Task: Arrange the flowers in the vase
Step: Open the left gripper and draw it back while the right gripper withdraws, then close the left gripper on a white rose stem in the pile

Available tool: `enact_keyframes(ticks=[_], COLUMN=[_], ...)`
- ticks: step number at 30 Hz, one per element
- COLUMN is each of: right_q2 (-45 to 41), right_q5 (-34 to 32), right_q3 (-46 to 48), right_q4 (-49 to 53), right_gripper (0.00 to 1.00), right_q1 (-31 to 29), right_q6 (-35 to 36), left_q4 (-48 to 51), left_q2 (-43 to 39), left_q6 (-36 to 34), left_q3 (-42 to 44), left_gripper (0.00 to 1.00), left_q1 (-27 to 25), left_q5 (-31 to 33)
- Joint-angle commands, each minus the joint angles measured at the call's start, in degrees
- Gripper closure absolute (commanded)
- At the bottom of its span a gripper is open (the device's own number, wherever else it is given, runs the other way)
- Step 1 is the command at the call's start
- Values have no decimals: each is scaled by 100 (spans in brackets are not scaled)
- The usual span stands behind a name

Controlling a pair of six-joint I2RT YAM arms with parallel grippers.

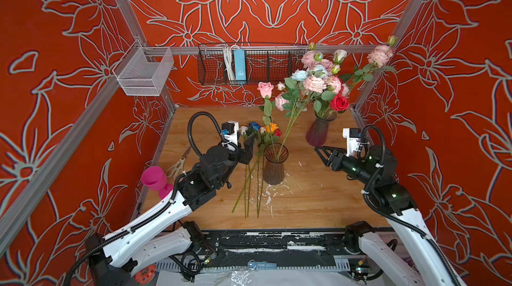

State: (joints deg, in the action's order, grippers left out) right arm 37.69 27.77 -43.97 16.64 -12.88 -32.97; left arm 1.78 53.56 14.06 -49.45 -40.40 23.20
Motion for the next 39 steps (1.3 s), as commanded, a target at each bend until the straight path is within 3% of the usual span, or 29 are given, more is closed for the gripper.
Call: enact_keyframes(ticks=[1,3,6,11,16,24,35,39], right_q2=[-232,-340,-382,-79,229,669,709,704], right_q5=[-553,-882,-1391,-1702,-1644,-1407,-1353,-1408], right_q3=[357,688,1134,1626,1836,1893,1753,1612], right_q4=[145,49,-33,-199,-385,-670,-567,-454], right_gripper=[43,44,45,46,47,48,48,48], right_q1=[-38,-34,-35,-39,-34,-38,-38,-38], right_q6=[-59,-237,-434,-552,-559,-679,-607,-415], left_q4=[1133,1472,1897,2123,2030,2224,2346,2299], left_q2=[415,939,1855,3085,3839,4948,5752,5732], left_q6=[1164,1494,1479,1288,950,573,313,272], left_q3=[180,140,-232,-938,-1300,-2075,-2490,-2390], left_gripper=[40,40,43,60,62,63,82,94], left_q1=[719,1156,1388,1390,1314,1002,1038,1132], left_q5=[-258,-761,-1123,-1993,-2656,-2621,-2264,-2115])
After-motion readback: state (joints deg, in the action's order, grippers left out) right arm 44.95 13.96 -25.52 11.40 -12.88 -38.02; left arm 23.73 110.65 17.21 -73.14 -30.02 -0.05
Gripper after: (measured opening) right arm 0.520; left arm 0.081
